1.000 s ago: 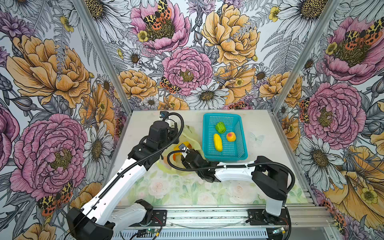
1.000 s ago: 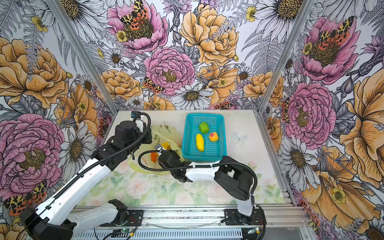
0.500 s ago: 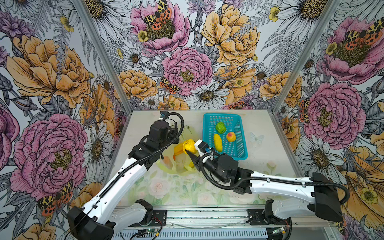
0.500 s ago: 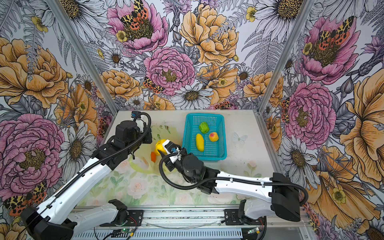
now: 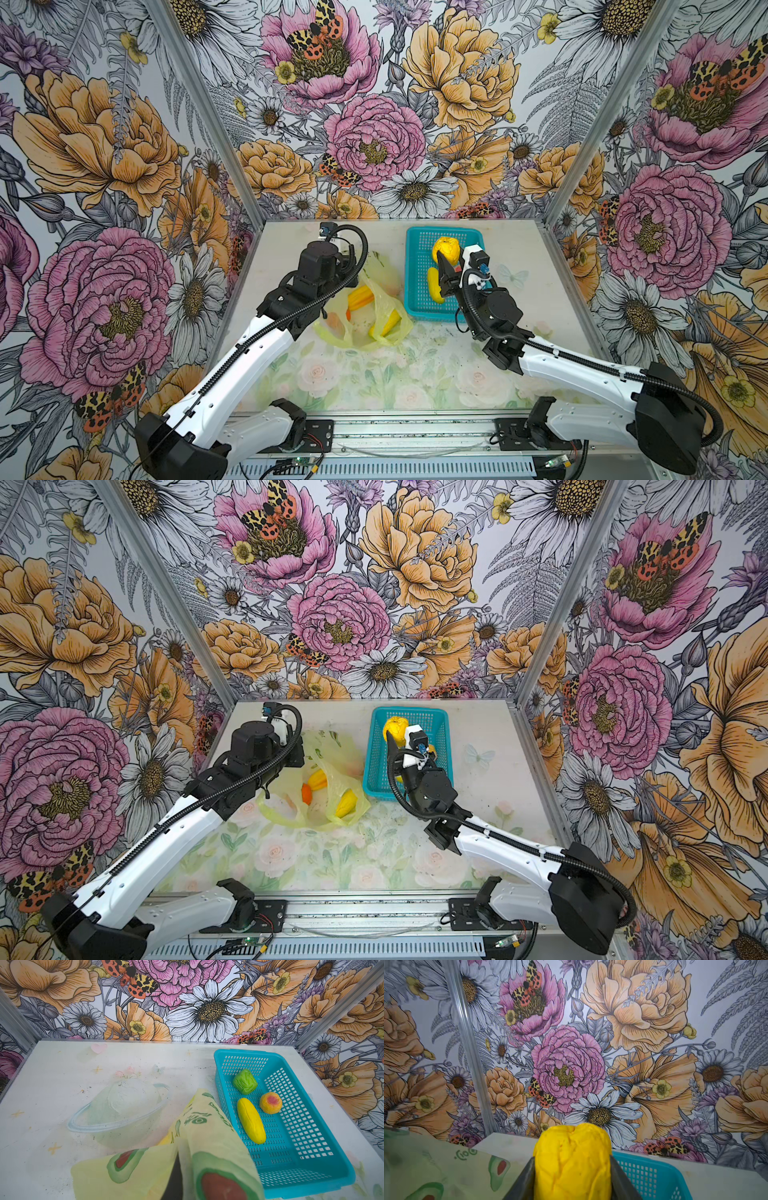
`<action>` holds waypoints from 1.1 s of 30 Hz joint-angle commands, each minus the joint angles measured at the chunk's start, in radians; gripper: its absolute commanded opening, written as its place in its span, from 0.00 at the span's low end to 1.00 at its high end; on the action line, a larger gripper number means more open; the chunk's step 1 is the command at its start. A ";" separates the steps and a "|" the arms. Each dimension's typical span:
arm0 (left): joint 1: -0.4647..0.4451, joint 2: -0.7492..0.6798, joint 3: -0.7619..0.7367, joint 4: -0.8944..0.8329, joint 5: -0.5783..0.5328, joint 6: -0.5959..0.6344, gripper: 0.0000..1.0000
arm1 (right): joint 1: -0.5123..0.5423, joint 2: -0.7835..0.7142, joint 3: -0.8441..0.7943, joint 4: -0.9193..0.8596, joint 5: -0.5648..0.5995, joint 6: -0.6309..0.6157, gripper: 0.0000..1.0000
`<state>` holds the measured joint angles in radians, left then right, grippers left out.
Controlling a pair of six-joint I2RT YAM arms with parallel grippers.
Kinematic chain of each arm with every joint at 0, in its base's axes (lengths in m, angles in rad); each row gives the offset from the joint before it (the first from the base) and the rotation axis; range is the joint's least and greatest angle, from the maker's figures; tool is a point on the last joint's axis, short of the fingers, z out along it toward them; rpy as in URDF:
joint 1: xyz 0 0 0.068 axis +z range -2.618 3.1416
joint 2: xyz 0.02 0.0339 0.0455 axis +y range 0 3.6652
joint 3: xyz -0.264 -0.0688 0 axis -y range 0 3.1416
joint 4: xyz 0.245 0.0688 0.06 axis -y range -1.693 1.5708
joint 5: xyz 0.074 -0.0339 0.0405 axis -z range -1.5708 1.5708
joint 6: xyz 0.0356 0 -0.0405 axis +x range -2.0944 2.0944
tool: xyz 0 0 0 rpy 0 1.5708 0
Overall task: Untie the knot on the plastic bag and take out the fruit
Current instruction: 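Lift the yellow bell pepper out of the bag toward the basket, then lower the yellow bell pepper into the basket beside the green pepper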
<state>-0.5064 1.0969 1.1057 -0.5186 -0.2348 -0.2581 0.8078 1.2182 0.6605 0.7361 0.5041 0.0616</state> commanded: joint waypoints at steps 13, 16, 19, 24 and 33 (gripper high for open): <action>0.006 0.014 0.006 0.003 -0.015 -0.006 0.00 | -0.216 0.484 0.328 -0.159 -0.049 0.286 0.21; 0.005 0.020 0.008 -0.002 -0.017 -0.005 0.00 | -0.241 0.555 0.380 -0.191 -0.106 0.329 0.21; 0.005 0.013 0.008 -0.004 -0.020 -0.005 0.00 | -0.257 0.616 0.432 -0.232 -0.130 0.345 0.22; 0.006 -0.001 0.001 -0.005 -0.031 -0.009 0.00 | -0.297 0.715 0.546 -0.339 -0.194 0.397 0.21; 0.005 0.010 0.009 -0.004 -0.025 -0.006 0.00 | -0.333 0.870 0.686 -0.412 -0.296 0.451 0.25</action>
<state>-0.5064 1.1137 1.1061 -0.5205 -0.2424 -0.2584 0.4763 2.0613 1.3098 0.3527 0.2451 0.4820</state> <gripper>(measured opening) 0.045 0.477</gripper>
